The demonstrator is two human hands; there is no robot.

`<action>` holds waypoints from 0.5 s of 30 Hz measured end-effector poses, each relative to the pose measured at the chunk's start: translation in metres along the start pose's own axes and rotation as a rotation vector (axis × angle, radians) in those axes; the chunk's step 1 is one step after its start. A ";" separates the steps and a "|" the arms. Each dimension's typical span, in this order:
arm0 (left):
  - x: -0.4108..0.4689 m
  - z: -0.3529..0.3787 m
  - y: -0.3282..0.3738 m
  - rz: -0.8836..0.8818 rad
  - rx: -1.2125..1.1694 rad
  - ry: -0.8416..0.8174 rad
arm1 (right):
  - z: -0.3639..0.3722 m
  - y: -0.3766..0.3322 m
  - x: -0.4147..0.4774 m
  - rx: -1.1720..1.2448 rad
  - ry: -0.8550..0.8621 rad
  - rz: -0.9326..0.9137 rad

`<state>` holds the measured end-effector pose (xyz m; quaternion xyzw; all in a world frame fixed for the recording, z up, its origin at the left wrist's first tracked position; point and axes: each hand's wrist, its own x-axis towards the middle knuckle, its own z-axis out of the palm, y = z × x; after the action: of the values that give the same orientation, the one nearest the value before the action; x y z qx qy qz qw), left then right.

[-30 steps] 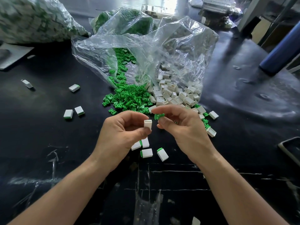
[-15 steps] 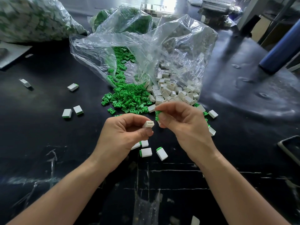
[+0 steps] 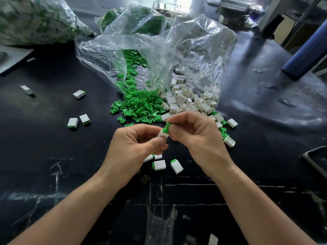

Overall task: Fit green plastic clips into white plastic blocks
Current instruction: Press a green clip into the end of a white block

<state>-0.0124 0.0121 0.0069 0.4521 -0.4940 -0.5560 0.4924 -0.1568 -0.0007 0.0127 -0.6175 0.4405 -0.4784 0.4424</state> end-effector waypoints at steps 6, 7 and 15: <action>-0.001 0.000 -0.003 0.017 0.045 0.020 | 0.001 0.004 0.000 -0.058 -0.001 -0.017; -0.001 -0.001 -0.003 0.018 0.044 0.024 | 0.002 0.005 -0.001 -0.077 0.005 -0.021; -0.002 0.002 -0.004 -0.042 -0.068 -0.013 | 0.006 0.006 -0.002 -0.153 0.021 -0.057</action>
<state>-0.0144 0.0141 0.0034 0.4418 -0.4686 -0.5854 0.4925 -0.1517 0.0003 0.0060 -0.6568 0.4626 -0.4624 0.3753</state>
